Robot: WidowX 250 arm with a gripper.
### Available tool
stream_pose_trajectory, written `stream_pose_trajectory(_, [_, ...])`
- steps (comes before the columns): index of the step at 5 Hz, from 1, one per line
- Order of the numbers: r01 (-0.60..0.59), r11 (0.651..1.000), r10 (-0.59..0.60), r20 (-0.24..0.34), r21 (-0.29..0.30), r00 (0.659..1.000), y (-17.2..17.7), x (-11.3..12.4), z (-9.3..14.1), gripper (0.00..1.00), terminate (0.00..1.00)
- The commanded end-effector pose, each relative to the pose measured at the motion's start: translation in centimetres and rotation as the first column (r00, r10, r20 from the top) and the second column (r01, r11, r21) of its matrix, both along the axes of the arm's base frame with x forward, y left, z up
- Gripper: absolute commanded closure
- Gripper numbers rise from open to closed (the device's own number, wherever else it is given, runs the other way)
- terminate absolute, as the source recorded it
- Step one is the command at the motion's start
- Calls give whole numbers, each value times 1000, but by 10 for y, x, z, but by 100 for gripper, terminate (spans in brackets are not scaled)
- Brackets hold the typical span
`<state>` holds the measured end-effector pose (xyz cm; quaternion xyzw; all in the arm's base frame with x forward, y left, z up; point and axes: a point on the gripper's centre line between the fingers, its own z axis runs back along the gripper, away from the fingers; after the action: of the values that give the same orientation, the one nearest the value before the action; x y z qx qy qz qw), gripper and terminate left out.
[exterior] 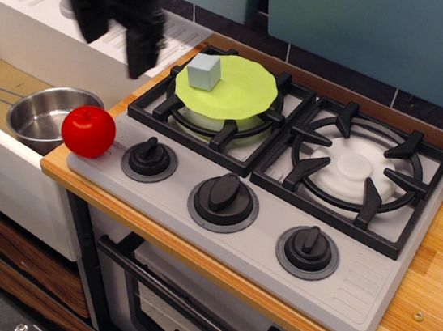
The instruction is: Put cube on plate and smalltomato in pot or pan in sink
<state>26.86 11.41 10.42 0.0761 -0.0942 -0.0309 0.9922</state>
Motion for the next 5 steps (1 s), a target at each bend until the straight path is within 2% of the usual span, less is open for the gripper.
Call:
stream_pose_trajectory(1, [-63, 998, 60, 93, 28, 994, 14, -11, 5, 0, 0])
stream_pose_trajectory(3, [-101, 994, 97, 105, 29, 990, 19, -23, 1, 0, 0])
stream_pose_trajectory(5, [-102, 995, 99, 154, 6, 983, 23, -23, -21, 0, 0])
